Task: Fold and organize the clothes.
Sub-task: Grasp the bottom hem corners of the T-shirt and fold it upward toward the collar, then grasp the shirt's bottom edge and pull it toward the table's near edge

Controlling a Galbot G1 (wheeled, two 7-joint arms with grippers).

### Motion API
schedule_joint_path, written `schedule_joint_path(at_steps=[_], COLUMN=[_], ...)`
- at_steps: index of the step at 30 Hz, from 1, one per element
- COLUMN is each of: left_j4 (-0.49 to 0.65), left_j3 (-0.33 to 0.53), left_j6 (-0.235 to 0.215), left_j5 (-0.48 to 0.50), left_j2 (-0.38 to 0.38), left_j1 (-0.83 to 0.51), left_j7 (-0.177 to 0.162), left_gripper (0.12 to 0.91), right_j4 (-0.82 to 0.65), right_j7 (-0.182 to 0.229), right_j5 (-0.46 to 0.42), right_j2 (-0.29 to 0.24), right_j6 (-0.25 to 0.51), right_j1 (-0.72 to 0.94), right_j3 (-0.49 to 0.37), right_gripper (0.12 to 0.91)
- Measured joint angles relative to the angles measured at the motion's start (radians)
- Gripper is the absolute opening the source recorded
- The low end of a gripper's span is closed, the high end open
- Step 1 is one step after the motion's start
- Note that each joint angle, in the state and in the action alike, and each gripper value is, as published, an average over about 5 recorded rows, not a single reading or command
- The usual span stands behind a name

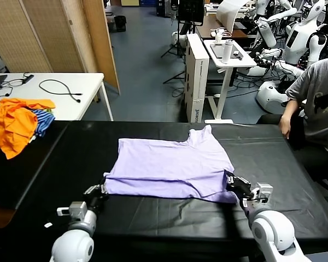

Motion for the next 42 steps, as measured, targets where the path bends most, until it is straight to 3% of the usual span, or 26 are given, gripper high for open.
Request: schedule_joint_path(at_steps=[4, 6, 9, 11, 18, 21, 23, 27, 30, 32, 37, 42], left_j4=[-0.025, -0.039, -0.057, -0.065, -0.07, -0.065, -0.063, -0.059, -0.057, -0.056, -0.061, -0.079], left_j3=[-0.014, -0.02, -0.026, -0.03, -0.032, -0.03, -0.029, -0.028, -0.028, -0.028, -0.024, -0.025], left_j6=[-0.001, -0.004, -0.009, -0.014, -0.029, -0.03, -0.03, -0.032, -0.035, -0.039, -0.05, -0.055], left_j5=[-0.001, 0.001, 0.009, 0.015, 0.025, 0.024, 0.023, 0.021, 0.021, 0.023, 0.04, 0.067], left_j2=[-0.004, -0.006, -0.009, -0.011, -0.021, -0.025, -0.026, -0.026, -0.026, -0.026, -0.027, -0.023], left_j1=[0.024, 0.04, 0.064, 0.082, 0.134, 0.141, 0.143, 0.148, 0.152, 0.153, 0.159, 0.175], left_j7=[-0.001, 0.0, 0.001, 0.003, 0.006, 0.007, 0.007, 0.008, 0.011, 0.015, 0.027, 0.019], left_gripper=[0.525, 0.658, 0.832, 0.889, 0.907, 0.907, 0.906, 0.797, 0.619, 0.487, 0.199, 0.146], right_j4=[0.052, 0.075, 0.101, 0.115, 0.122, 0.116, 0.111, 0.102, 0.102, 0.104, 0.123, 0.157], right_j7=[-0.015, -0.017, -0.018, -0.023, -0.041, -0.045, -0.047, -0.049, -0.049, -0.048, -0.042, -0.03], right_j5=[-0.004, -0.011, -0.025, -0.036, -0.066, -0.073, -0.077, -0.084, -0.085, -0.085, -0.085, -0.083], right_j2=[-0.015, -0.019, -0.02, -0.019, -0.016, -0.015, -0.014, -0.011, -0.01, -0.009, -0.009, -0.013], right_j6=[-0.003, -0.002, 0.0, 0.004, 0.018, 0.02, 0.02, 0.024, 0.025, 0.026, 0.025, -0.001], right_j1=[-0.071, -0.111, -0.168, -0.202, -0.254, -0.257, -0.258, -0.26, -0.262, -0.265, -0.278, -0.297], right_j3=[0.028, 0.041, 0.056, 0.063, 0.064, 0.059, 0.055, 0.049, 0.047, 0.046, 0.045, 0.039], right_gripper=[0.79, 0.867, 0.902, 0.905, 0.893, 0.766, 0.624, 0.378, 0.213, 0.155, 0.14, 0.14])
